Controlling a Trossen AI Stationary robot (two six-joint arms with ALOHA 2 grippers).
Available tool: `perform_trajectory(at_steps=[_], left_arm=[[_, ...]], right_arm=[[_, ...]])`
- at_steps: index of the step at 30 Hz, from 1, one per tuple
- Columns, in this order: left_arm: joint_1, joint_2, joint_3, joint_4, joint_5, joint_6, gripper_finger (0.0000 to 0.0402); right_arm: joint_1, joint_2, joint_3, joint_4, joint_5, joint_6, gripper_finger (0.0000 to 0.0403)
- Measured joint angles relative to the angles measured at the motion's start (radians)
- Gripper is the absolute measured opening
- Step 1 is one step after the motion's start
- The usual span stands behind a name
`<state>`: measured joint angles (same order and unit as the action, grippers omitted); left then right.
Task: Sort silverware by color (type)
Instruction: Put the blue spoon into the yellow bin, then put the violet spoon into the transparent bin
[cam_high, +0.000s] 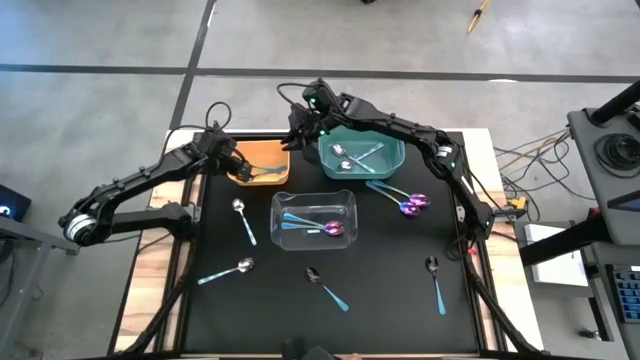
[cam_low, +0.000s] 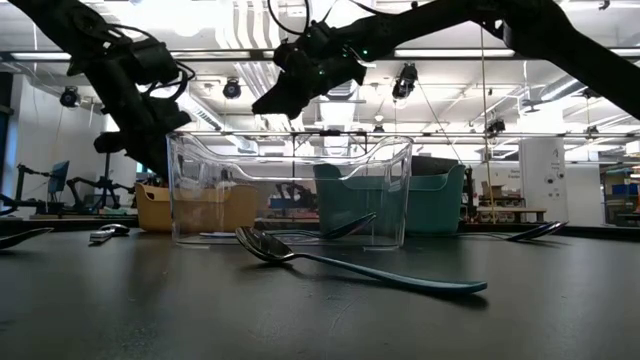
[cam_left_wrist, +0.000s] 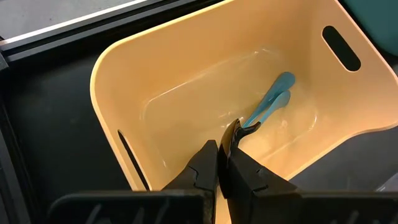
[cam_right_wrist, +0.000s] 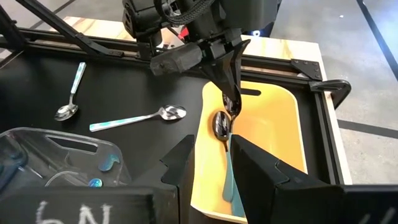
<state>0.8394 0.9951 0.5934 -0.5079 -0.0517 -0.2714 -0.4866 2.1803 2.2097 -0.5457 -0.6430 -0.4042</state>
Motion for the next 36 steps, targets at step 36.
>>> perform_trajectory(at_steps=[36], left_arm=[[-0.003,-0.079,0.000,0.141,0.112,0.062,0.0064]], right_arm=[[0.002,-0.031,0.000,-0.057,0.022,0.050,0.0093]])
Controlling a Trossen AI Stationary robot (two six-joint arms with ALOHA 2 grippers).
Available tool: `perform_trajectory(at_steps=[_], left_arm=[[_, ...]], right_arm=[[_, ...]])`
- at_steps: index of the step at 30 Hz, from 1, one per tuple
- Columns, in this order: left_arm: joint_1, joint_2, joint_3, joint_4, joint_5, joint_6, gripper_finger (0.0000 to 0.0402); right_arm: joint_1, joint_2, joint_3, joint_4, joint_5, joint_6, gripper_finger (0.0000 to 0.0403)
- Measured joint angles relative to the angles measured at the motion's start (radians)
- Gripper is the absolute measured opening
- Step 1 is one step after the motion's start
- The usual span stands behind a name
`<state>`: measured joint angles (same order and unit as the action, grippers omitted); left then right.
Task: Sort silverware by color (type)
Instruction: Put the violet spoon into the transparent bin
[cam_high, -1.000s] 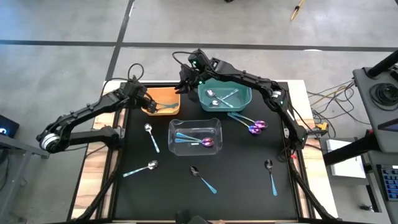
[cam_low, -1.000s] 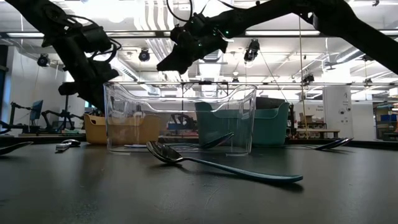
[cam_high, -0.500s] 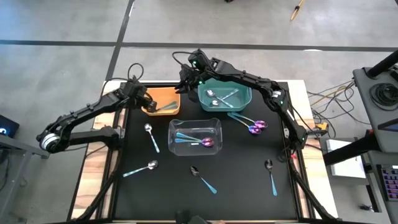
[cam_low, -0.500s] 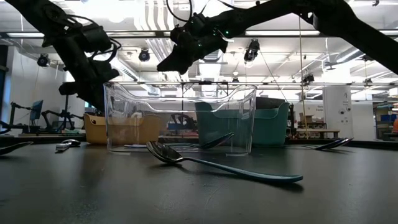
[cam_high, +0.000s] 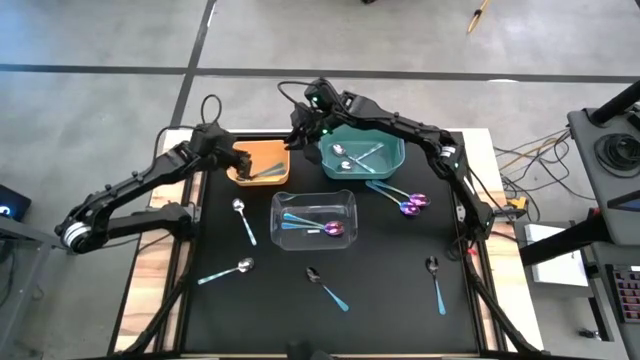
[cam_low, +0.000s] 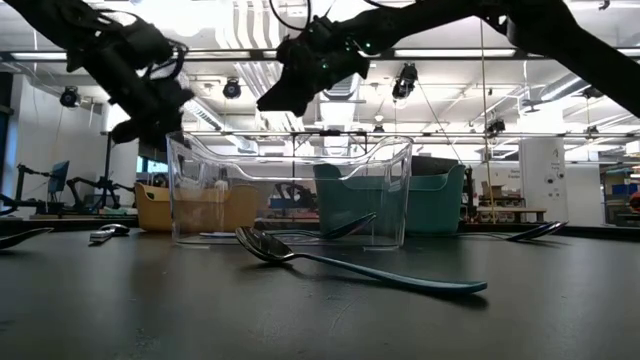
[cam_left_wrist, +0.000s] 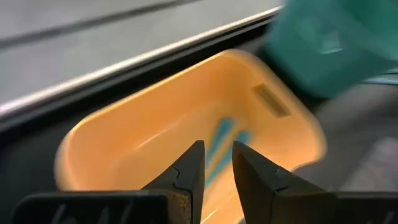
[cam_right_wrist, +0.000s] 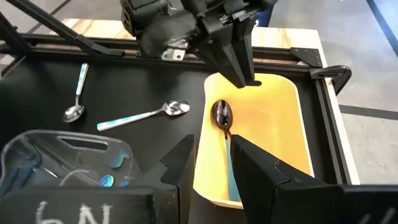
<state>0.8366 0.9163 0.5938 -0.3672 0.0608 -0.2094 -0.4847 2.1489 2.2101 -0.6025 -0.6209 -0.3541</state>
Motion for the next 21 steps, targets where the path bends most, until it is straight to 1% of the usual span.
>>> perform_trajectory(at_steps=[4,7,15,19,21], left_arm=[[-0.018,-0.014,0.000,0.098,0.163,0.093,0.0057],[-0.038,-0.017,0.000,0.128,0.240,0.136,0.0054],[-0.089,-0.030,0.000,0.139,0.256,0.171,0.0053],[-0.105,-0.046,-0.001,0.139,0.256,0.168,0.0054],[-0.110,-0.056,-0.001,0.140,0.257,0.167,0.0054]], right_arm=[[0.004,-0.027,0.000,-0.022,0.004,0.036,0.0093],[0.011,-0.052,0.000,-0.071,0.022,0.062,0.0093],[0.040,-0.142,0.000,-0.264,0.033,0.156,0.0093],[0.049,-0.194,0.000,-0.403,0.081,0.210,0.0093],[0.051,-0.218,0.000,-0.466,0.087,0.251,0.0093]])
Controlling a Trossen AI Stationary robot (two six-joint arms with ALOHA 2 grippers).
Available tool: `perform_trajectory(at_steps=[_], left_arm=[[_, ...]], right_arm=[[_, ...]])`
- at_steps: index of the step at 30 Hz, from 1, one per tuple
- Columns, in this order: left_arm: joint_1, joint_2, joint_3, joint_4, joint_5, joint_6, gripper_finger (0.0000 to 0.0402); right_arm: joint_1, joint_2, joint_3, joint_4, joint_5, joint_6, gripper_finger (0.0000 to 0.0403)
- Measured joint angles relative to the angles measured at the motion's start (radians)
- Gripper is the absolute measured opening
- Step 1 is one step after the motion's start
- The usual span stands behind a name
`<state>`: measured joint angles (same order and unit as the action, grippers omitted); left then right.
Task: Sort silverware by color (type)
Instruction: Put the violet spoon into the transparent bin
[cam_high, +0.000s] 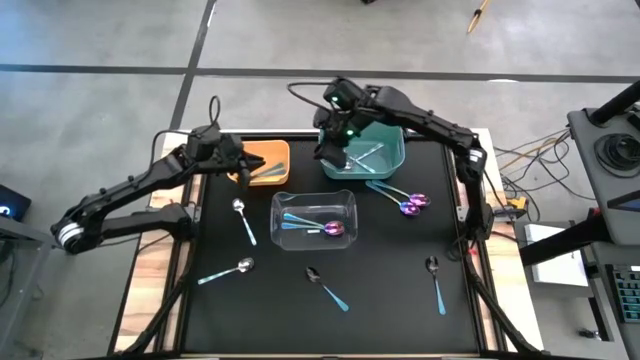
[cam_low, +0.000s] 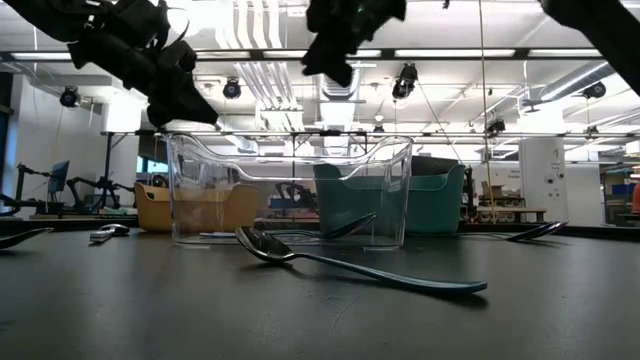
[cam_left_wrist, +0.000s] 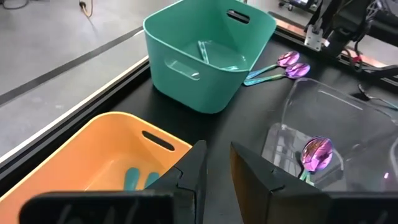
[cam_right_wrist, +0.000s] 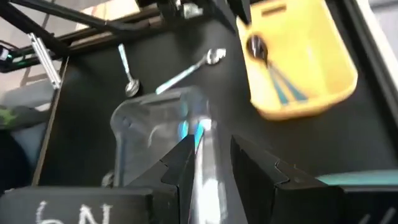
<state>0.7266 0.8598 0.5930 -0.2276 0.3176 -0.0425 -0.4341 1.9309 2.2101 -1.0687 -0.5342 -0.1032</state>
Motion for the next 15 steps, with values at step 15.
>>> perform_trajectory(at_steps=[15], left_arm=[[-0.004,-0.066,0.000,0.003,0.000,0.045,0.0054]], right_arm=[[0.064,-0.055,-0.038,-0.413,0.064,0.131,0.0093]])
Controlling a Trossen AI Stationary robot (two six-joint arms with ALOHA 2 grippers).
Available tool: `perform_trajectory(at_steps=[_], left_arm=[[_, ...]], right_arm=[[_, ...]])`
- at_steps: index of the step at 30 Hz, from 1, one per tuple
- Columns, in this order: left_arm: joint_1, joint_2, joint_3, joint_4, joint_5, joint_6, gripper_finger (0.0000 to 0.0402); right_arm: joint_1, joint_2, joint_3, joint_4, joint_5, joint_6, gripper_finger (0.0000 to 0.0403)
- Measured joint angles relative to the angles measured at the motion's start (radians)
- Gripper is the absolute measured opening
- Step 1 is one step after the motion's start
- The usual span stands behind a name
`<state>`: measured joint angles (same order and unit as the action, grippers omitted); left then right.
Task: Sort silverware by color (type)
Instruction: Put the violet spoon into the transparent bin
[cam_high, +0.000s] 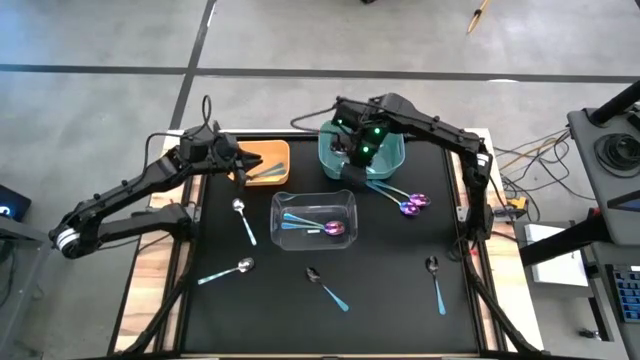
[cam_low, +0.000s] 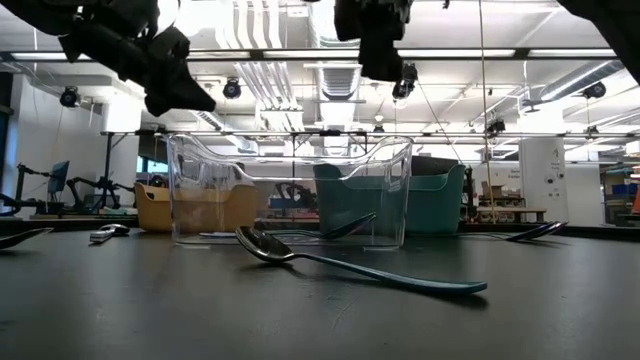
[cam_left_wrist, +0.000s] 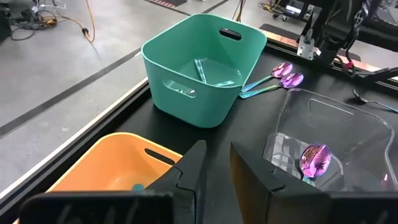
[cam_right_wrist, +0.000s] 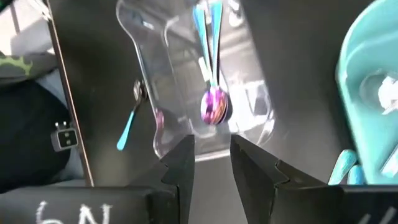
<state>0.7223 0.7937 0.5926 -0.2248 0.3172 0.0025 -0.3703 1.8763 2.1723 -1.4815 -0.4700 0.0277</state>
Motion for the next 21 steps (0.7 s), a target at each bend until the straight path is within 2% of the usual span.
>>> perform_trajectory(at_steps=[10,17,21], left_arm=[[0.000,-0.009,0.000,-0.003,0.000,-0.001,0.0054],[0.000,-0.010,0.000,0.000,-0.001,-0.003,0.0054],[0.000,-0.010,0.000,0.001,-0.003,-0.003,0.0054]], right_arm=[[0.039,-0.064,-0.216,0.006,0.002,0.034,0.0093],[0.038,-0.203,-0.453,0.131,0.007,0.089,0.0093],[0.039,-0.293,-0.578,0.199,0.099,0.160,0.0093]])
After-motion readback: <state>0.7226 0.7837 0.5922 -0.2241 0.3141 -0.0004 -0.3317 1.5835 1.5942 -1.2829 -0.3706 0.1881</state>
